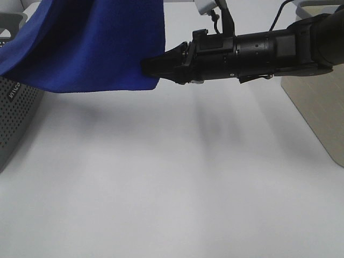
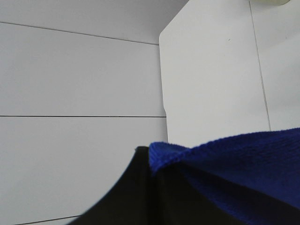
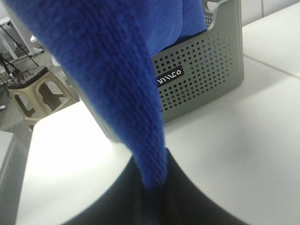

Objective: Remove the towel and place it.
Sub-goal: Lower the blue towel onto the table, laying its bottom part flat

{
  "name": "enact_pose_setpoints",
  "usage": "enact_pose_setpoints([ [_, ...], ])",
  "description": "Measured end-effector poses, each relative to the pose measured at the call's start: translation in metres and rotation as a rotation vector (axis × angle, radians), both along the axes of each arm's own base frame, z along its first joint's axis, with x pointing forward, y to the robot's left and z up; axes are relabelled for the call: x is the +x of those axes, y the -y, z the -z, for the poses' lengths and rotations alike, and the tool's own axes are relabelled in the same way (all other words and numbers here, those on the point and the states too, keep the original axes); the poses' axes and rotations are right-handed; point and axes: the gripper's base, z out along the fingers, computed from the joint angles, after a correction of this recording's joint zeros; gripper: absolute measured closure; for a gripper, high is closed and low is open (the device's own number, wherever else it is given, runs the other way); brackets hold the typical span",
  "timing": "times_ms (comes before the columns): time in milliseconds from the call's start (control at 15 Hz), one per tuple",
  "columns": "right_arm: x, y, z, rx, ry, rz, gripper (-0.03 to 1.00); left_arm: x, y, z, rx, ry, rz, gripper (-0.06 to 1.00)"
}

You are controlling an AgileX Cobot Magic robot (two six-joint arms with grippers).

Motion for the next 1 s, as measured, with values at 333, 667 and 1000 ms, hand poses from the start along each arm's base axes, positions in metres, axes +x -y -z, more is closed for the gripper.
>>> enact_pose_setpoints([
  [333, -0.012, 0.011, -0.021, -0.154, -0.159, 0.066, 0.95, 0.007, 0.006, 0.007, -0.096, -0.063, -0.034, 0.94],
  [667, -0.025, 0.043, -0.104, -0.408, -0.003, 0.312, 0.95, 0.024, 0.025, -0.004, -0.497, 0.009, -0.017, 0.94],
  [1000, -0.024, 0.08, -0.184, -0.706, 0.198, 0.553, 0.95, 0.021, 0.026, -0.023, -0.717, 0.088, 0.043, 0.94],
])
